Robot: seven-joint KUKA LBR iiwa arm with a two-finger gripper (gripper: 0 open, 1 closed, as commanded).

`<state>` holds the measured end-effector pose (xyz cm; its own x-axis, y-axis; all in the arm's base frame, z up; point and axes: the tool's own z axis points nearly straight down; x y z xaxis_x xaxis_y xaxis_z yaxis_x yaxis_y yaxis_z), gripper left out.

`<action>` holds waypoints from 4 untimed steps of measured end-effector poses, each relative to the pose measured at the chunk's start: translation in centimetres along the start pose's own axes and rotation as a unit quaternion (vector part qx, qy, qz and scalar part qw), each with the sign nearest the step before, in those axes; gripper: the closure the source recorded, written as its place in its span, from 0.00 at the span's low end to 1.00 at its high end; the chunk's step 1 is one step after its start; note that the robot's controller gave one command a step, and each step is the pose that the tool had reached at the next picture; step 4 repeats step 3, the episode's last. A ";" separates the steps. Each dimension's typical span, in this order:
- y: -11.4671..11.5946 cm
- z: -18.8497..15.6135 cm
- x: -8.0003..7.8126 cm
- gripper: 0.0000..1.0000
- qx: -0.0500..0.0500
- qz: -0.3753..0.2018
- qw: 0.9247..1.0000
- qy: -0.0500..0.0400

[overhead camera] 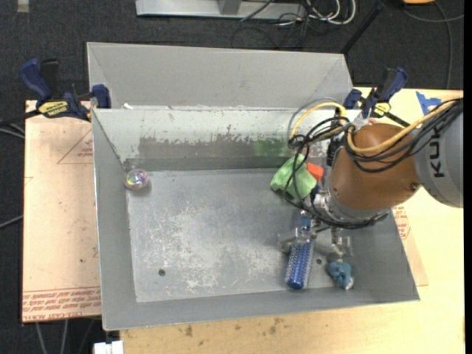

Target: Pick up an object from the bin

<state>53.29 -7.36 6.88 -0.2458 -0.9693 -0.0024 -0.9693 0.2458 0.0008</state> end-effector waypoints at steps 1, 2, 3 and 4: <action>0.0 0.0 -0.1 0.00 0.000 0.003 1.000 -0.001; 0.0 0.1 -0.1 1.00 -0.001 0.003 1.000 -0.002; -0.1 -6.3 -0.2 1.00 0.003 0.005 1.000 0.000; -0.1 -6.3 -0.2 1.00 0.003 0.005 1.000 0.000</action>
Offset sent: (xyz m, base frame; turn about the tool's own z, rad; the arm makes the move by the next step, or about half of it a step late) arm 0.0000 0.0000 0.0000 0.0000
